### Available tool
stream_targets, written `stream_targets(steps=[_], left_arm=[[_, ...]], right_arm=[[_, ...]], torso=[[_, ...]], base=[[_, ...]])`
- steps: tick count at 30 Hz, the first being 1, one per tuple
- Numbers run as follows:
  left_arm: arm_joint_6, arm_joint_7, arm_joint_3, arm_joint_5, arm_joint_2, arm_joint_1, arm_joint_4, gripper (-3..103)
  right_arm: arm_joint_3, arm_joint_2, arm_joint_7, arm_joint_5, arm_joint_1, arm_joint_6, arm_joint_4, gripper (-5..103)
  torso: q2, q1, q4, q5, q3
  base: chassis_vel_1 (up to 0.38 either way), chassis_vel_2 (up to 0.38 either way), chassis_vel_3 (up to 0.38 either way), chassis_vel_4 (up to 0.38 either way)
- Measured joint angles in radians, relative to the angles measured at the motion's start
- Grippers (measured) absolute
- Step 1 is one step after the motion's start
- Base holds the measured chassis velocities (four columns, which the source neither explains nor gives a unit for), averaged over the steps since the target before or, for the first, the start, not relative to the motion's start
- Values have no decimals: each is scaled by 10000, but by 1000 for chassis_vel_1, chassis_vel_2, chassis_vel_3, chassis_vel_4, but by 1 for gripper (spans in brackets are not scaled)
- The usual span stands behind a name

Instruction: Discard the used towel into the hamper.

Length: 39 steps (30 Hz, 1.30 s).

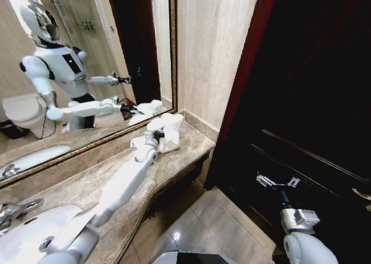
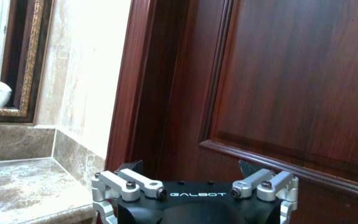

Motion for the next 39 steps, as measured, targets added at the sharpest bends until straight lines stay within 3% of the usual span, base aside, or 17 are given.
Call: stream_targets(steps=[1, 3, 7, 11, 14, 15, 17, 18, 20, 27, 39], left_arm=[[0, 0, 0, 0, 0, 0, 0, 9], [107, 336, -1143, 12, 524, 1240, -1600, 9], [82, 459, -2111, 74, 870, 2532, -3117, 9], [-14, 617, -3088, 324, 867, 4088, -4296, 9], [-174, 1130, -4093, 764, 448, 5820, -5316, 9], [-174, 1130, -4093, 764, 448, 5820, -5316, 9], [-842, 1670, -4745, 1522, -222, 7099, -5717, 9], [-842, 1670, -4745, 1522, -222, 7099, -5717, 9], [-1276, 2135, -5328, 1984, -901, 8212, -6132, 9], [-1518, 2288, -5685, 2240, -1482, 9319, -7069, 9], [-1245, 1816, -4816, 2556, -1536, 9189, -7556, 9]], right_arm=[[0, 0, 0, 0, 0, 0, 0, 100], [9, -53, 23, 266, 17, -128, 170, 100], [18, -123, 58, 996, -8, -520, 512, 100], [131, -192, 50, 1327, -41, -672, 795, 100], [162, -267, 31, 1694, -187, -1056, 1325, 100], [162, -267, 31, 1694, -187, -1056, 1325, 100], [215, -302, -171, 1876, -417, -1404, 1781, 100], [215, -302, -171, 1876, -417, -1404, 1781, 100], [376, -360, -509, 1900, -581, -1536, 1995, 100], [349, -292, -667, 1941, -658, -1410, 1919, 100], [414, -135, -799, 2185, -1062, -1102, 2119, 100]], torso=[[0, 0, 0, 0, 0], [0, 0, 7, 2, 0], [1, -2, 7, 2, -2], [1, -1, -1, 0, -1], [1, -1, 2, 1, -2], [1, -1, 2, 1, -2], [1, -2, 1, 0, -1], [1, -2, 1, 0, -1], [2, -3, 5, 0, -1], [1, -2, 3, 4, 0], [-1, 2, 1, 3, 1]], base=[[0, 0, 0, 0], [0, 0, 0, 0], [0, 0, 0, 0], [0, 0, 0, 0], [0, 0, 0, 0], [0, 0, 0, 0], [0, 0, 0, 0], [0, 0, 0, 0], [0, 0, 0, 0], [0, 0, 0, 0], [0, 0, 0, 0]])
